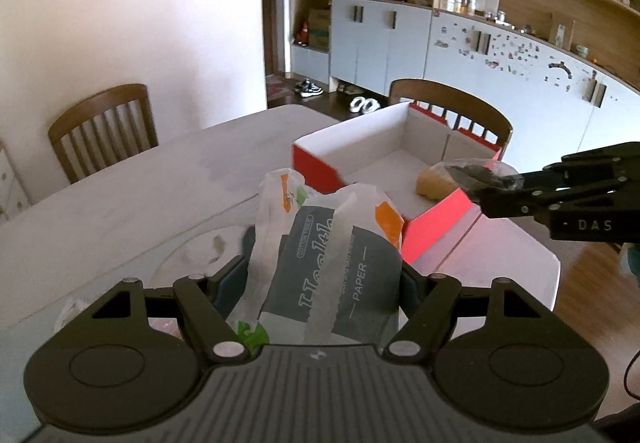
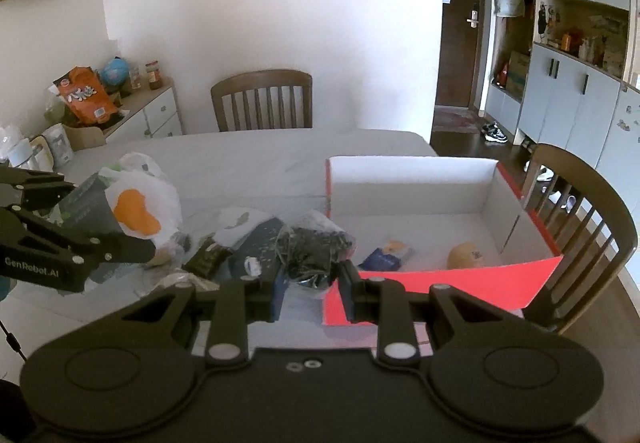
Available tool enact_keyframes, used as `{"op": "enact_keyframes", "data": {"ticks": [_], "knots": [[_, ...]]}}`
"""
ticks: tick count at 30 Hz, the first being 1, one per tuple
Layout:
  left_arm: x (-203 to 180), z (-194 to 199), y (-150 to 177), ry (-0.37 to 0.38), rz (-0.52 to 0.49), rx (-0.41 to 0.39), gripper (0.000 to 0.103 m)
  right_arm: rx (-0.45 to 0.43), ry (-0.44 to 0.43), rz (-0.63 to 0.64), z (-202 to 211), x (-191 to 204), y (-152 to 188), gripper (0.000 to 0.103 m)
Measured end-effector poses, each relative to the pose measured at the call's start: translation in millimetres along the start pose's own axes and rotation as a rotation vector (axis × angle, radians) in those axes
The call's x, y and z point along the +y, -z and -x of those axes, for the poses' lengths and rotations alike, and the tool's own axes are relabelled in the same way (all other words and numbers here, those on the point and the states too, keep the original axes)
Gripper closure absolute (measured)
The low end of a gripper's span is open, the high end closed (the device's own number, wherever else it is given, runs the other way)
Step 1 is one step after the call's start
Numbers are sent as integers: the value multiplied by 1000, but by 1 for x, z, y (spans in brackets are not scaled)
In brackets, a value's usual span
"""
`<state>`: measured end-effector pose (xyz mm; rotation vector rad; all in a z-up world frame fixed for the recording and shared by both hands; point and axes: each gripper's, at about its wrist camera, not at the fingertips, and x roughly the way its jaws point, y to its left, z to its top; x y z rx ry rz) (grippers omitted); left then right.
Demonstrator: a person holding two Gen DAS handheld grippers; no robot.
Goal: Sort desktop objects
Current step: 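Lift and carry the paper bag and dark-leaf bag over the red shoebox, then lower into the box and open the right gripper while the left releases the paper bag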
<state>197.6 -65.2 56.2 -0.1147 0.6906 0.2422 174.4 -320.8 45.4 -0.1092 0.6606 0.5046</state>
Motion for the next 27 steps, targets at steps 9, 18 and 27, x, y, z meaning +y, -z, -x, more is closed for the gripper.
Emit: {"op": "enact_keyframes", "data": {"ticks": [9, 18, 27], "knots": [[-34, -39, -38, 27, -14, -1, 28, 2, -1, -2, -12, -42, -14, 75], [-60, -87, -65, 39, -16, 36, 28, 27, -25, 12, -29, -89, -27, 75], [-79, -136, -88, 34, -50, 103, 28, 70, -55, 29, -56, -130, -39, 75]]}}
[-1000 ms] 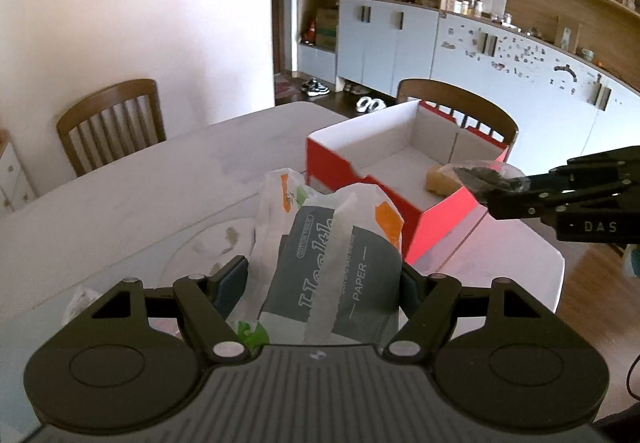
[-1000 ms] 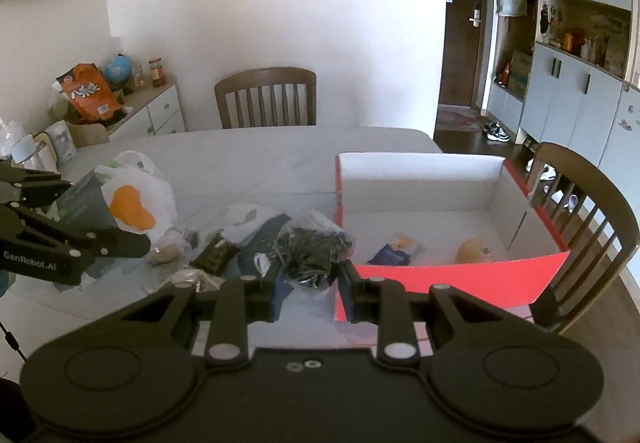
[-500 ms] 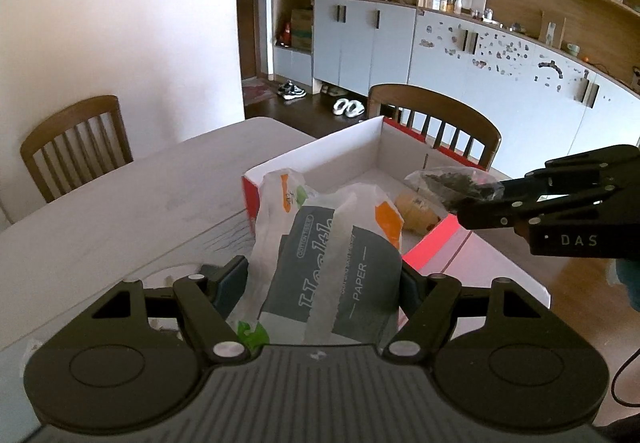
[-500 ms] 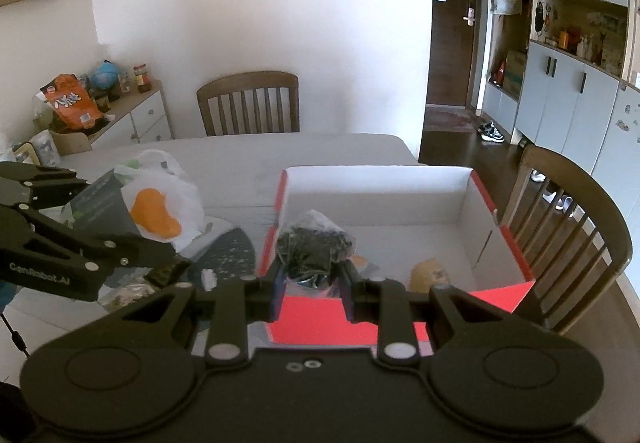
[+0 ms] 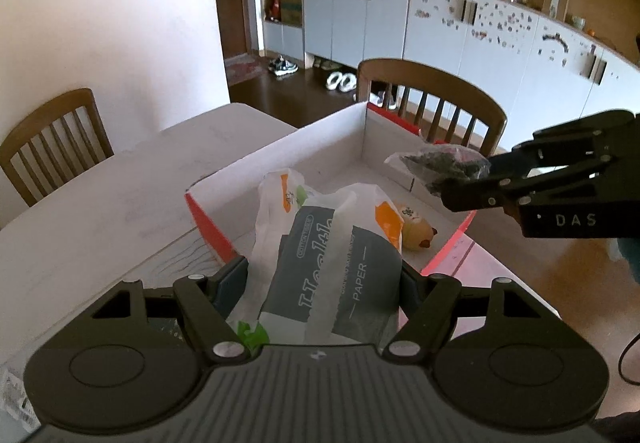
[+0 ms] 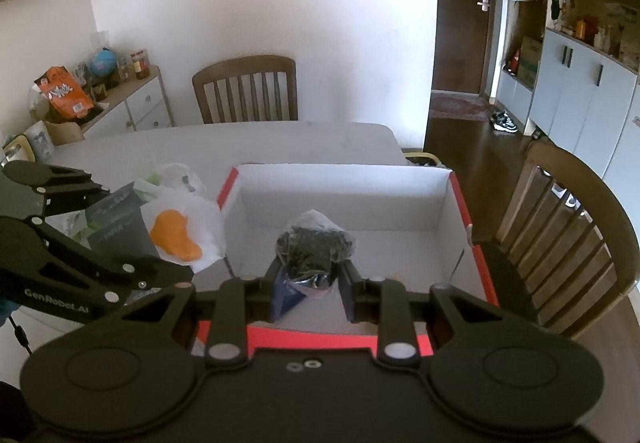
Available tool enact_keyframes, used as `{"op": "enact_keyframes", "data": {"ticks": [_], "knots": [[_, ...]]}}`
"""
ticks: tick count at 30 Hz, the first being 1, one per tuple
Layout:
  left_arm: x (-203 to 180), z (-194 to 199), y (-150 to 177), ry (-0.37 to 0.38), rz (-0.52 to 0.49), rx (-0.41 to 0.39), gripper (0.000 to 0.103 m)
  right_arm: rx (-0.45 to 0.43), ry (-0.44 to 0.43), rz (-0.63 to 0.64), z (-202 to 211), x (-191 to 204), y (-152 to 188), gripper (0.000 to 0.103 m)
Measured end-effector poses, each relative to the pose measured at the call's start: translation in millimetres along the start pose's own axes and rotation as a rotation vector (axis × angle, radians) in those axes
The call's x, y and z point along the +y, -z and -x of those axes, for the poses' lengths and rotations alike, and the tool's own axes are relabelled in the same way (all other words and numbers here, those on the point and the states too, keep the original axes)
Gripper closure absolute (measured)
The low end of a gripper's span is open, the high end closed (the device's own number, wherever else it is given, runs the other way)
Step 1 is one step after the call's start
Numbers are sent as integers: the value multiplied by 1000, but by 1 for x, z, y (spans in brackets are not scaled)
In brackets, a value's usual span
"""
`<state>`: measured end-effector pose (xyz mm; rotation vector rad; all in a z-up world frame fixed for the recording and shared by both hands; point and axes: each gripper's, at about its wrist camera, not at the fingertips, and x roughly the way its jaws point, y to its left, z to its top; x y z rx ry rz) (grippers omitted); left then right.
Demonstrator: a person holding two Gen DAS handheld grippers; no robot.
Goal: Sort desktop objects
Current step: 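Lower into the box and open the right gripper while the left releases the paper bag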
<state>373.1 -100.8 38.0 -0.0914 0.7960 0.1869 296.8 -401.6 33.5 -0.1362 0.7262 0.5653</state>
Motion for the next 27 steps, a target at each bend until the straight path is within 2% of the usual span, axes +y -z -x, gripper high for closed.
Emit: {"op": "enact_keyframes", "data": {"ticks": [10, 18, 27], "knots": [[-11, -59, -23, 38, -15, 97, 28, 40, 1, 13, -29, -37, -11, 75], [-12, -102, -33, 30, -39, 204, 28, 86, 0, 6, -55, -60, -15, 75], [-13, -146, -44, 16, -75, 281, 28, 129, 12, 55, -90, -70, -19, 75]]}}
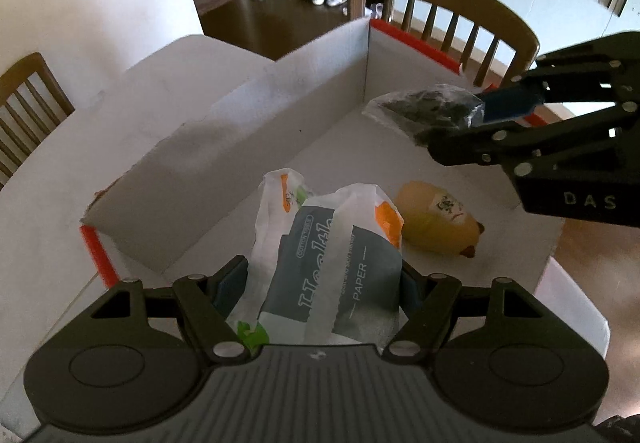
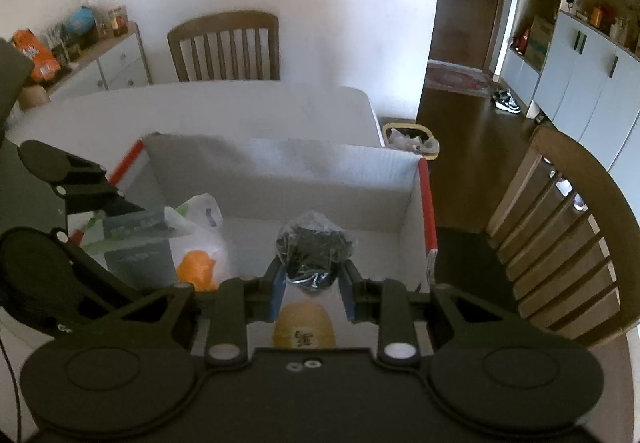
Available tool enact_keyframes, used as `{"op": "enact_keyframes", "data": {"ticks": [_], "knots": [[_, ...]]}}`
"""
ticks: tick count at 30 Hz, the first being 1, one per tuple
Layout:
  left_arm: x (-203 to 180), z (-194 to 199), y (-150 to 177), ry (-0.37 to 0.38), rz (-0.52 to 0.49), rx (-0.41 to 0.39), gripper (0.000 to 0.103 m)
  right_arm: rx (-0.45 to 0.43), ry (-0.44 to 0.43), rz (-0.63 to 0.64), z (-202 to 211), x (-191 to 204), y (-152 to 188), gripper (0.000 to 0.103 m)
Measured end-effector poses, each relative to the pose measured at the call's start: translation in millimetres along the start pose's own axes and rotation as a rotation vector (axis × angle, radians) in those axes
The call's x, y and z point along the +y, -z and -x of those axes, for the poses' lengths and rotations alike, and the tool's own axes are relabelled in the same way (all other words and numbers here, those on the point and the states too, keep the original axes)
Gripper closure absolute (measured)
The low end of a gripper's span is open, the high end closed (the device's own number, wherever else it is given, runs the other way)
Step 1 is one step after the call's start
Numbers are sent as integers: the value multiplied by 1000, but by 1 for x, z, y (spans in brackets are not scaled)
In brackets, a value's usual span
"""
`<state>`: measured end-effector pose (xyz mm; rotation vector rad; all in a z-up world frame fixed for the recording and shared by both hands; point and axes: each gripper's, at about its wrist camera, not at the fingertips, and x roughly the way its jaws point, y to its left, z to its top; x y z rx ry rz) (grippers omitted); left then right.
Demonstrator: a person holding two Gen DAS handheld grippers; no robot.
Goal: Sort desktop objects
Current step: 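Lower into the box and open the right gripper while the left releases the paper bag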
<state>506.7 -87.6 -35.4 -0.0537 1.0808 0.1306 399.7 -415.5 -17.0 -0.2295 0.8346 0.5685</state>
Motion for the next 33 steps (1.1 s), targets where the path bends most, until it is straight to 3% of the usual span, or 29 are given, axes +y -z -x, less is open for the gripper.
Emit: {"op": "enact_keyframes", "data": {"ticks": [15, 33], "knots": [[1, -41, -5, -35, -10, 108, 28, 95, 9, -4, -43, -11, -2, 74], [0, -63, -11, -61, -12, 209, 28, 163, 1, 1, -62, -11, 3, 73]]}}
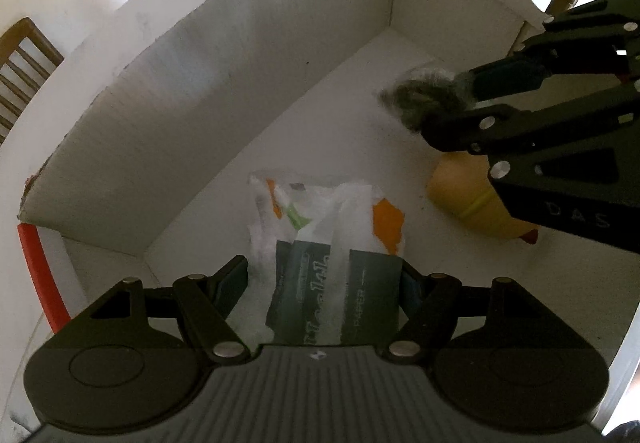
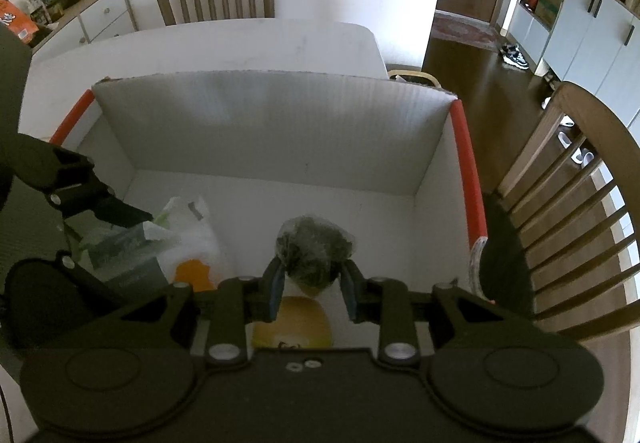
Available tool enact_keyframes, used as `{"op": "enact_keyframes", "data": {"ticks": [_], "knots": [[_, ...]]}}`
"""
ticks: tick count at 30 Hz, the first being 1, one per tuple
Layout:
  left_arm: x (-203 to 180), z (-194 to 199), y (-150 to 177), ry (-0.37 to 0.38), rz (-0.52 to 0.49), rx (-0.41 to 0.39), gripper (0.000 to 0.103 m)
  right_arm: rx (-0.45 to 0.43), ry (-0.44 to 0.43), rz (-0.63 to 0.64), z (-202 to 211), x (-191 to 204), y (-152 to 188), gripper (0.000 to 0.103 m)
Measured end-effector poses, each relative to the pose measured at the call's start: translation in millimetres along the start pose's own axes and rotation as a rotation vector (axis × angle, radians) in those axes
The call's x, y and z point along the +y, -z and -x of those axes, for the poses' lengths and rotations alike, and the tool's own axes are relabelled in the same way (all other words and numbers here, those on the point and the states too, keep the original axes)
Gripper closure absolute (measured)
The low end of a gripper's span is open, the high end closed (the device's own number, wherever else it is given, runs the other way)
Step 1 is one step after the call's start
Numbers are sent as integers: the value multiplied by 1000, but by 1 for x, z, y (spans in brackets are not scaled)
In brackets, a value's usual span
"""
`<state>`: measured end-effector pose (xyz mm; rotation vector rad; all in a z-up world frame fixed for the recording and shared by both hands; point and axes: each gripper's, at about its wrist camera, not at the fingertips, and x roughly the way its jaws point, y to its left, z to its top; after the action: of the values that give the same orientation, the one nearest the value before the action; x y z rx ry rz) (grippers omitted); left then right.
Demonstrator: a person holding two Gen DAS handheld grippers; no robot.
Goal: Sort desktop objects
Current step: 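Lower into the box and open the right gripper while the left releases the paper bag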
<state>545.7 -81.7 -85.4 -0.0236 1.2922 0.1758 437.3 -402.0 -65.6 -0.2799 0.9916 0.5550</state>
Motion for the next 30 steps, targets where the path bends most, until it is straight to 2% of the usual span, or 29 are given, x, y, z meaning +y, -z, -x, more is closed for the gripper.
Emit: {"op": "enact_keyframes", "data": {"ticks": [11, 17, 30], "knots": [[1, 9, 7, 45, 48, -22, 14, -7, -33, -41, 9, -8, -1, 64], [3, 25, 12, 67, 76, -65, 12, -37, -60, -30, 24, -6, 0, 53], [9, 62, 25, 84, 115, -166, 12, -84, -87, -26, 57, 1, 1, 50]]}}
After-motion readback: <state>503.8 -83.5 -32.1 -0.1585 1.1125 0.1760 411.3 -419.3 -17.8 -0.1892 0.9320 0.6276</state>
